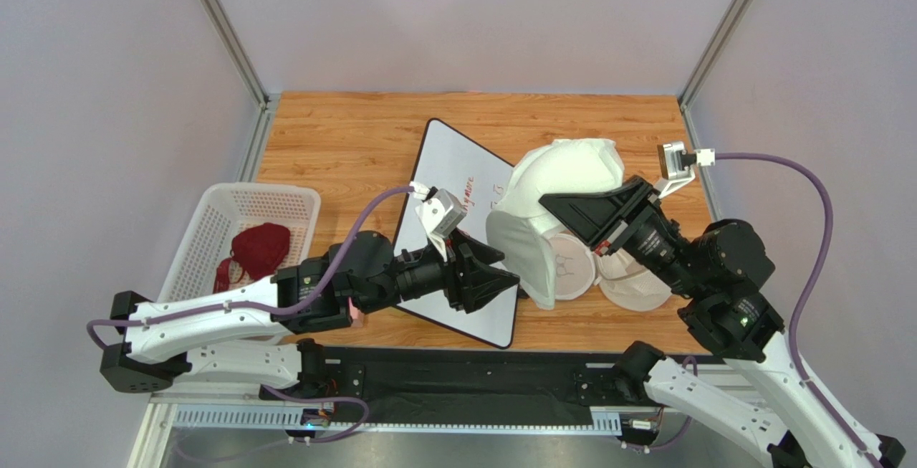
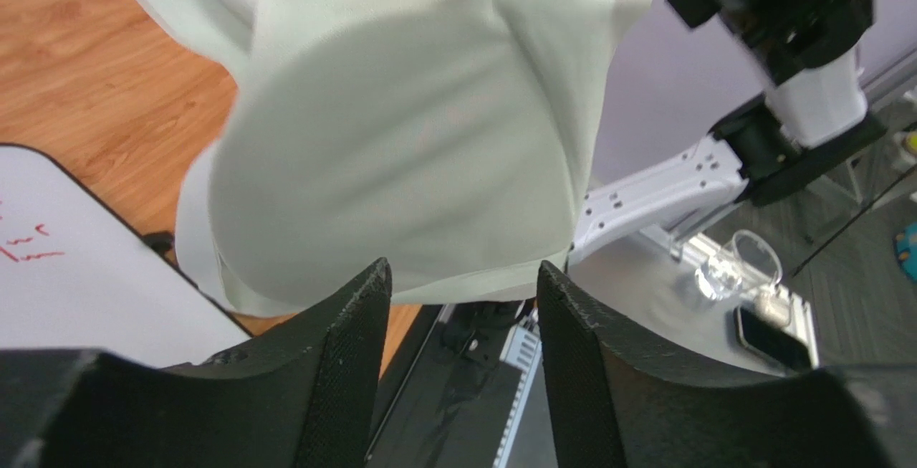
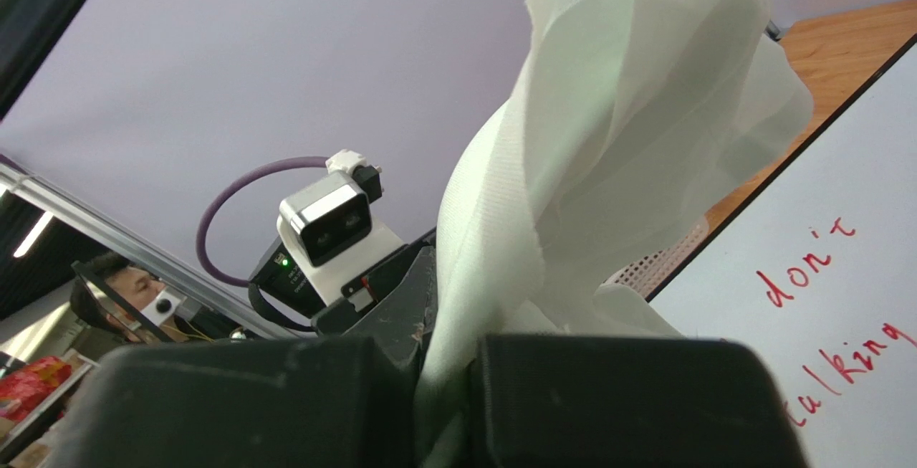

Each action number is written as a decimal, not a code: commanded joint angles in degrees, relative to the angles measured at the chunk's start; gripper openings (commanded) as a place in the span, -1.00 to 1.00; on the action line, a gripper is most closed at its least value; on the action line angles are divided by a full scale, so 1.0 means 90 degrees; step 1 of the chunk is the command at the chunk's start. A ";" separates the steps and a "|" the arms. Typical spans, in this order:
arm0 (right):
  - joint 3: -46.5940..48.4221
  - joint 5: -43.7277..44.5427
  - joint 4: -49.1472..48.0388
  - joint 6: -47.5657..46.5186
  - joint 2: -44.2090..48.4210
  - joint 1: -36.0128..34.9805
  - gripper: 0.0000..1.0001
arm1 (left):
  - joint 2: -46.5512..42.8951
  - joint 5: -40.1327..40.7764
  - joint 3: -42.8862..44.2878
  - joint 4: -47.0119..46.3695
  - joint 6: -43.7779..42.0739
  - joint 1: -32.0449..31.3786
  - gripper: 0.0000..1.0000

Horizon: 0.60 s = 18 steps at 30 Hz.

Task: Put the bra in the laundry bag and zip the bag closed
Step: Adjust the bra.

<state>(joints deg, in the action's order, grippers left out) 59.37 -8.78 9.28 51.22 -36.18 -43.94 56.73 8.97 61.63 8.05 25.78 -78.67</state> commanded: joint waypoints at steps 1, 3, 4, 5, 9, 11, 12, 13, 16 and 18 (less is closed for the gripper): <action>-0.0317 0.0242 -0.0543 0.0832 0.0231 0.0039 -1.00 | -0.0131 0.0545 -0.0030 -0.1207 0.0445 -0.0008 0.30; -0.0464 0.0301 -0.0543 0.0852 0.0328 0.0029 -1.00 | -0.0229 0.0740 -0.0118 -0.1344 0.1260 0.0011 0.50; -0.0493 0.0340 -0.0543 0.0813 0.0339 0.0029 -1.00 | -0.0258 0.0906 -0.0148 -0.1325 0.1585 0.0050 0.53; -0.0513 0.0350 -0.0543 0.0784 0.0368 0.0039 -1.00 | -0.0307 0.0994 -0.0138 -0.1276 0.1985 0.0060 0.58; -0.0707 0.0311 -0.0756 0.0608 0.0436 0.0029 -1.00 | -0.0317 0.1414 0.0105 -0.0408 0.3471 0.0060 0.64; -0.0786 0.0282 -0.0874 0.0656 0.0446 0.0029 -1.00 | -0.0346 0.1425 0.0087 -0.0484 0.4009 0.0079 0.71; -0.0816 0.0282 -0.0933 0.0685 0.0437 0.0029 -1.00 | -0.0366 0.1367 0.0038 -0.0581 0.4233 0.0099 0.76; -0.0874 0.0272 -0.0953 0.0773 0.0427 0.0029 -1.00 | -0.0385 0.1318 -0.0108 -0.0737 0.4506 0.0118 0.82; -0.1040 0.0184 -0.1352 0.0949 0.0456 0.0029 -1.00 | -0.0395 0.1210 -0.0284 -0.1217 0.4917 0.0245 0.99; -0.1079 0.0155 -0.1422 0.1047 0.0466 0.0029 -1.00 | -0.0337 0.0939 -0.0353 -0.1441 0.5298 0.0430 0.99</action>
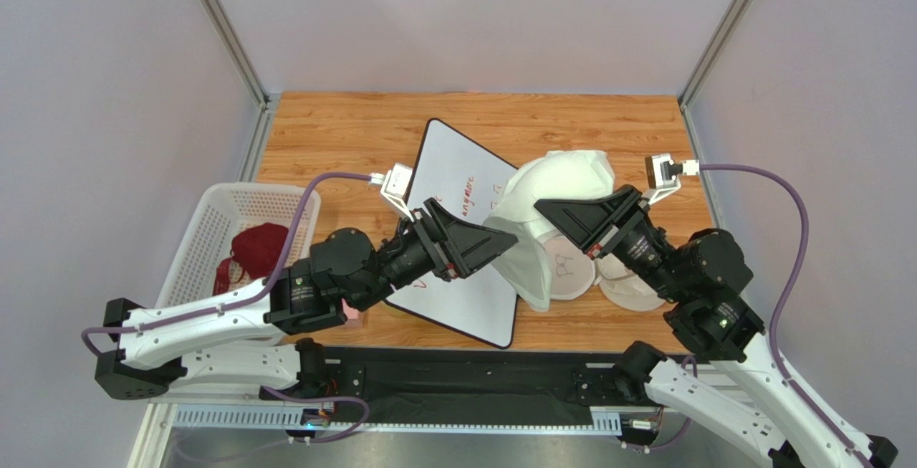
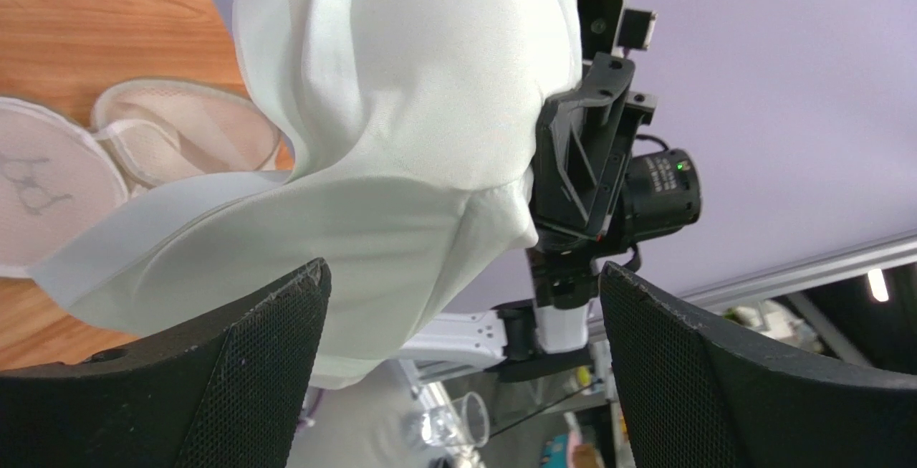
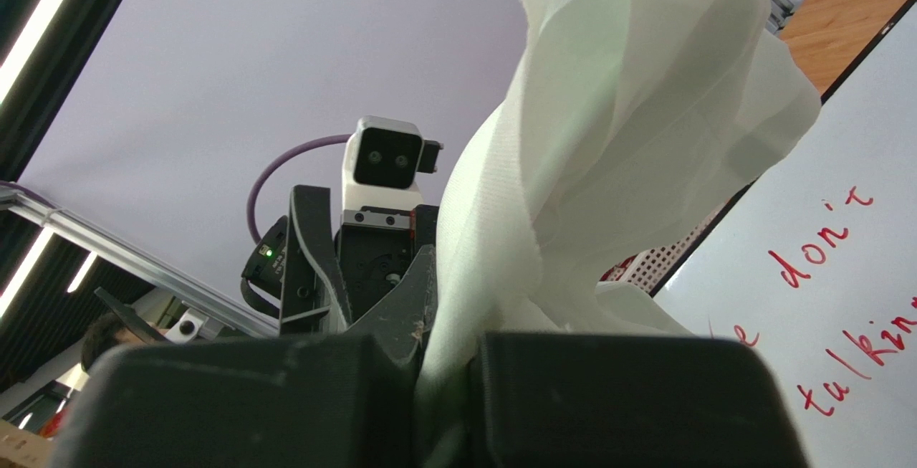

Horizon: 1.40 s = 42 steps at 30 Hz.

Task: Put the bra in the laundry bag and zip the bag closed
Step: Adjust the bra.

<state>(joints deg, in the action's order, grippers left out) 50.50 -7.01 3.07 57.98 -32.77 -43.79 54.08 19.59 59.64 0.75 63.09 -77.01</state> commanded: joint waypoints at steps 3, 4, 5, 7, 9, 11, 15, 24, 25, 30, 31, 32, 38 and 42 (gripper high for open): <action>-0.0210 -0.0159 -0.0829 0.0394 0.0135 0.0012 -1.00 | 0.0133 -0.0399 -0.0132 -0.0894 0.1524 0.0383 0.99; -0.0269 -0.0178 -0.0907 0.0443 0.0155 0.0012 -1.00 | 0.0249 -0.0458 -0.0113 -0.0914 0.1612 0.0422 0.99; -0.0385 -0.0198 -0.0966 0.0511 0.0223 0.0012 -1.00 | 0.0318 -0.0536 -0.0103 -0.1001 0.1826 0.0471 1.00; -0.0455 -0.0295 -0.0956 0.0521 0.0263 0.0012 -1.00 | 0.0455 -0.0692 -0.0122 -0.1186 0.1974 0.0588 0.99; -0.0610 -0.0374 -0.0956 0.0647 0.0360 0.0012 -1.00 | 0.0543 -0.0800 -0.0074 -0.1411 0.2062 0.0637 0.99; -0.0738 -0.0423 -0.0995 0.0774 0.0467 0.0012 -1.00 | 0.0718 -0.0878 0.0014 -0.1528 0.2043 0.0715 0.99; -0.1030 -0.0452 -0.0937 0.1087 0.0614 0.0012 -1.00 | 0.1031 -0.1278 0.0229 -0.1801 0.2004 0.0783 0.99; -0.1402 -0.0257 -0.0537 0.1673 0.1073 0.0012 -1.00 | 0.0905 -0.1308 -0.0384 -0.2632 0.1594 0.0832 0.89; -0.1499 -0.0266 -0.0556 0.1751 0.1102 0.0012 -1.00 | 0.0818 -0.1289 -0.0463 -0.2855 0.1536 0.0832 0.87; -0.1636 -0.0345 -0.0439 0.2064 0.1259 0.0012 -1.00 | 0.0777 -0.1161 -0.0777 -0.3277 0.1350 0.0832 0.76; -0.1637 -0.0335 -0.0362 0.2074 0.1307 0.0012 -1.00 | 0.0787 -0.1162 -0.0767 -0.3277 0.1320 0.0842 0.72; -0.1666 -0.0306 -0.0361 0.2084 0.1327 0.0012 -1.00 | 0.0807 -0.1181 -0.0738 -0.3277 0.1252 0.0832 0.67; -0.1773 -0.0383 -0.0264 0.2172 0.1376 0.0012 -1.00 | 0.0885 -0.1210 -0.0679 -0.3238 0.1047 0.0832 0.01; -0.1735 -0.0403 0.0048 0.2103 0.1415 0.0012 -0.99 | 0.0895 -0.1269 -0.0611 -0.3122 0.0726 0.0842 -0.73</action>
<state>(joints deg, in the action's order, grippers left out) 34.85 -9.61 0.27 76.69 -20.71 -43.79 62.30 8.56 52.27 -23.73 73.41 -69.60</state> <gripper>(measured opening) 0.014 0.335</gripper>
